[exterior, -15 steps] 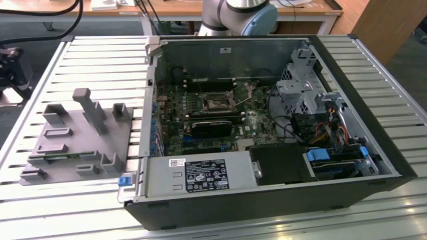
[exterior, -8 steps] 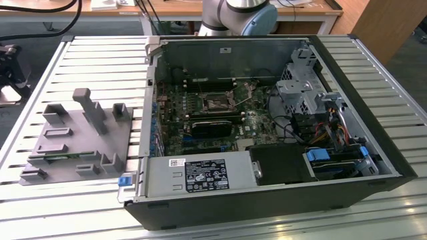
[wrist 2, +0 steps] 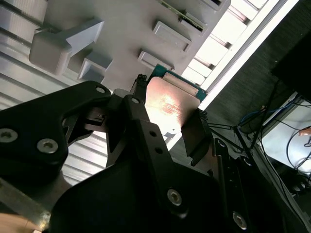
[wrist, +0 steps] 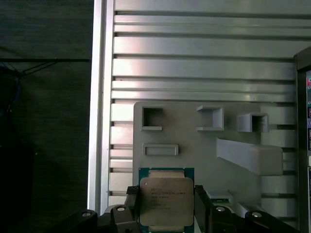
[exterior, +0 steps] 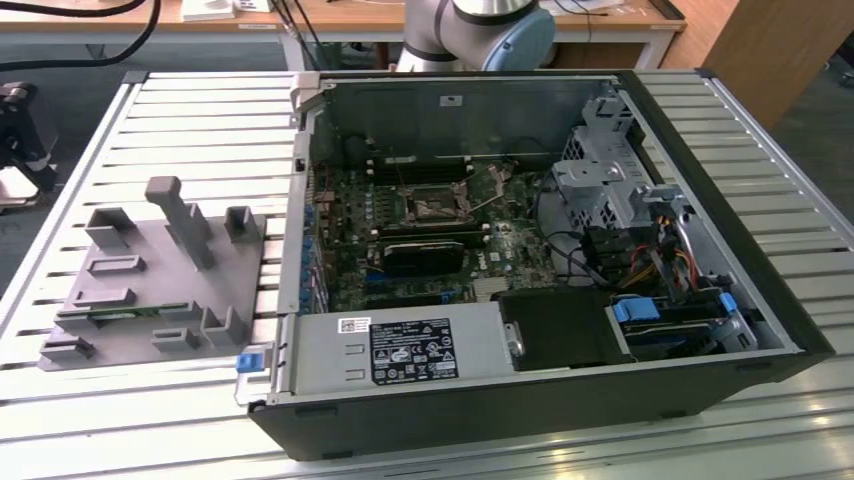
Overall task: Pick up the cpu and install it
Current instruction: 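Pick up the cpu and move it towards the insertion slot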
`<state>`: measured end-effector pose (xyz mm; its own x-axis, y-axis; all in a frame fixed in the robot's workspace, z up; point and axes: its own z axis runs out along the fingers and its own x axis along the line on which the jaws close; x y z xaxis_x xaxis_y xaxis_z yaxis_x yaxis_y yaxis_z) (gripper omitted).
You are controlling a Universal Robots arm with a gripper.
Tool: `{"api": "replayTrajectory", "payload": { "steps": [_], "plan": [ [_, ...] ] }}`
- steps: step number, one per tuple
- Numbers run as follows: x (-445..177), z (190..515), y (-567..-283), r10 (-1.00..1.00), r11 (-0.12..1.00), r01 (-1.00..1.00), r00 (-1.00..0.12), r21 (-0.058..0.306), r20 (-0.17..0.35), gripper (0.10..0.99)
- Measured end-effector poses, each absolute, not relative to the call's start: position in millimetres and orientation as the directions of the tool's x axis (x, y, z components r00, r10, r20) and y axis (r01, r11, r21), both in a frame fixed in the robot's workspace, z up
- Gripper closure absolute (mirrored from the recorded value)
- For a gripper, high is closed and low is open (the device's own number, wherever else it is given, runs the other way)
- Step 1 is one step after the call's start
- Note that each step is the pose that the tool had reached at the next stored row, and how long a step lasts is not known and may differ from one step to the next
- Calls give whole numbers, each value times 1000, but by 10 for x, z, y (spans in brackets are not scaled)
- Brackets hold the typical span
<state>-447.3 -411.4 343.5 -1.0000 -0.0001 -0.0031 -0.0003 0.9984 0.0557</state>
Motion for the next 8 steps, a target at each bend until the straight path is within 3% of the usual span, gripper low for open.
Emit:
{"api": "replayTrajectory", "payload": {
  "steps": [8],
  "plan": [
    [-4473,3501,-4114,0,998,0,-1000,56,-3,545]
  ]
}}
